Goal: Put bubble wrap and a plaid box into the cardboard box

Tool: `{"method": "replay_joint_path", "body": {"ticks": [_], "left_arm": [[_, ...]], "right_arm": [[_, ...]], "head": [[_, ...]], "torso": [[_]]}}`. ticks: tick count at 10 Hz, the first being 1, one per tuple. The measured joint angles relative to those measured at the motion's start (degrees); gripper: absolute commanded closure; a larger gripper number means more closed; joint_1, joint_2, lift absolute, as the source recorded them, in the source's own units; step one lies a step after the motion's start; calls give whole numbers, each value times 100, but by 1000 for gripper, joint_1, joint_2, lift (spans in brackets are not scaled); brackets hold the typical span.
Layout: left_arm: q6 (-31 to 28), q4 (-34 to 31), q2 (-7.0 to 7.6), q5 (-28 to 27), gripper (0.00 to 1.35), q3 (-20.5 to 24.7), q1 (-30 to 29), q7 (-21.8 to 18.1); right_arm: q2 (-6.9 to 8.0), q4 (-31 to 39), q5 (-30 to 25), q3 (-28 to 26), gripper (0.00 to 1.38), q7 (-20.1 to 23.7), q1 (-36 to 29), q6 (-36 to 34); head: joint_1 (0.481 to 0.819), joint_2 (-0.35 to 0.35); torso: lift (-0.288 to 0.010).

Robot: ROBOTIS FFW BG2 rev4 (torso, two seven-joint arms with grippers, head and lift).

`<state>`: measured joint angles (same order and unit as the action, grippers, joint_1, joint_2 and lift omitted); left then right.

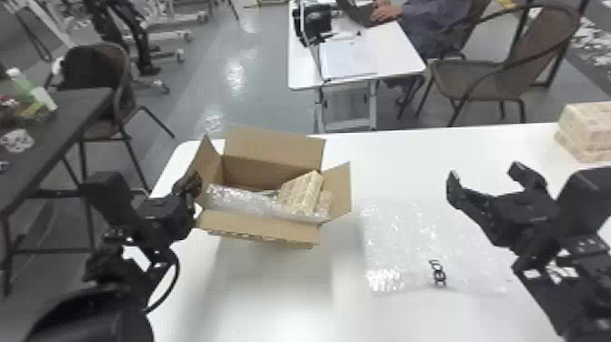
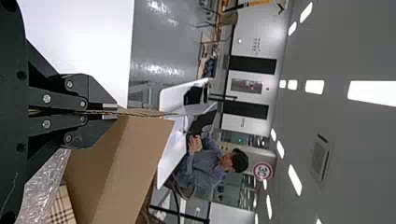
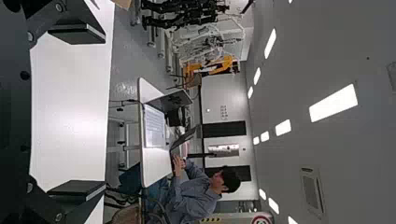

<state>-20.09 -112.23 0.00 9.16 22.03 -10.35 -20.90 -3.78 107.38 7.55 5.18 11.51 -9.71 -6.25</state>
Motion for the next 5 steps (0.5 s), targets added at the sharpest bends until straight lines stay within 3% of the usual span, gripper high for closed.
{"method": "replay_joint_path", "body": {"ticks": [3,5], "left_arm": [[536,715,0,1039,1210,-164,-104,885],[1462,1123,0,1905,1211,-637,-277,1978]], "right_arm": [[0,22,-11,0,190,6,-4,-71],[-1,57,-33,0,190,31,-4,-126]], "head": [[695,237],[695,238]], "torso": [[-108],[-108]]}}
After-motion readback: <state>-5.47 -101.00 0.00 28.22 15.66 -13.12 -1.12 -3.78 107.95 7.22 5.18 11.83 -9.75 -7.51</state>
